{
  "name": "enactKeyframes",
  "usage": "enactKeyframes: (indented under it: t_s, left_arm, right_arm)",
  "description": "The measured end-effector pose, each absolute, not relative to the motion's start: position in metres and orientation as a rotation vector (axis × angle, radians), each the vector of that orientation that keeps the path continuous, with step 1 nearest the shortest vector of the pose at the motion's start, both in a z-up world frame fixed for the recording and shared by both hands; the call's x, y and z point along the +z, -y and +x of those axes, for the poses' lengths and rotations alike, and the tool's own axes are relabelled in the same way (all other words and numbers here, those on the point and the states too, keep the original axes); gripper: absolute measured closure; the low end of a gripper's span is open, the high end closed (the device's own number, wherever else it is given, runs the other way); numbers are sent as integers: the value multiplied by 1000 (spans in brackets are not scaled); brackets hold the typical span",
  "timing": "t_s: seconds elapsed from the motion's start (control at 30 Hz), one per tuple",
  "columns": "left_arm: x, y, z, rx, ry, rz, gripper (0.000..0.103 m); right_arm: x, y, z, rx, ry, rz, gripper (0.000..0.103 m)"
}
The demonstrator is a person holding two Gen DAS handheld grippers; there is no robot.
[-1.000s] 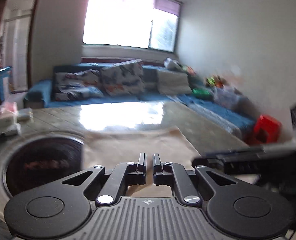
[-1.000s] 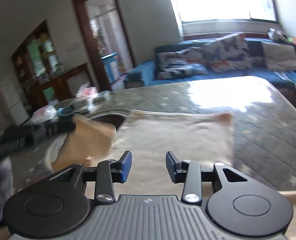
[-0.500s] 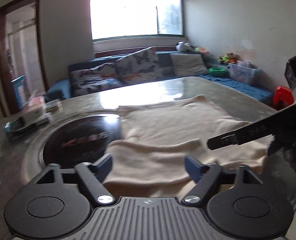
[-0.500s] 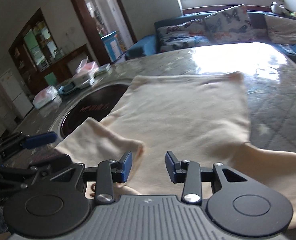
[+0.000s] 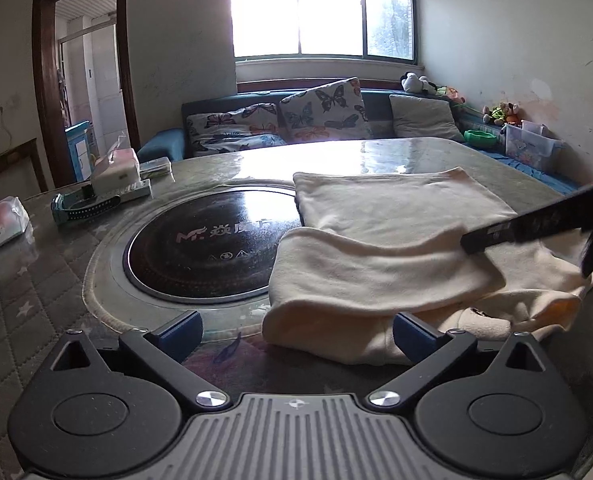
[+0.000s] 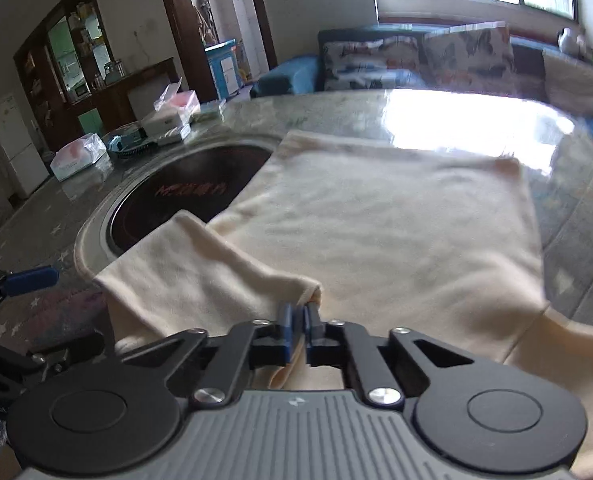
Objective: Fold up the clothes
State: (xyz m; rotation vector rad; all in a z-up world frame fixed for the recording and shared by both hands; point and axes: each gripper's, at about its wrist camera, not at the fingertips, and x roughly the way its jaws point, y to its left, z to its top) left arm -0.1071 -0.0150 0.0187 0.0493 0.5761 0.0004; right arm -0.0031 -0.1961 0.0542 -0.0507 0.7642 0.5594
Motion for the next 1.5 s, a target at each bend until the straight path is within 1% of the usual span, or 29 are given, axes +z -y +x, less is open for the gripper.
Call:
enactKeyframes:
  t_s: [0.17,0.4,0.47,0.73,0.83,0.97,1.07,1.13,1.17,1.37,1.5]
  left_arm:
    - [10,19,-94,38,-606,48,0]
    - [5,30,-89,84,-609,127,0]
    - [6,32,-90,92,-607,140,0]
    - [8,26,-95,115,-620,165,1]
    - [8,19,-98,112,-630,171,1]
    - [13,12,-104,105,-625,189,0]
    - [23,8,-106,93,-610,181,0]
    - [30,5,-106,85,-603,164,0]
    - [33,4,-105,81,-601,154,0]
    - [42,16,-87,33,-605,135,0]
    - [43,33,-67,-7,-602,152,0]
  right_arm:
    - [92,200,-9,549,-656,-119,99]
    - [144,207,-15,524,-505,-223,100]
    - [153,215,-14,502,-488,-225,100]
    - [103,234,3,396,-641,-185,99]
    - [82,241,8,361,-699,-168,98]
    - [70,247,6,337,-711,-160,94]
    - [69,250,2,365,-691,-138,94]
    - [67,249,2,389,-688,-132,88]
    - [65,247,3,404,-693,-129,81]
    - [46,242,13,433,-722,-107,79]
    - [46,247,19,425,-714,-78,76]
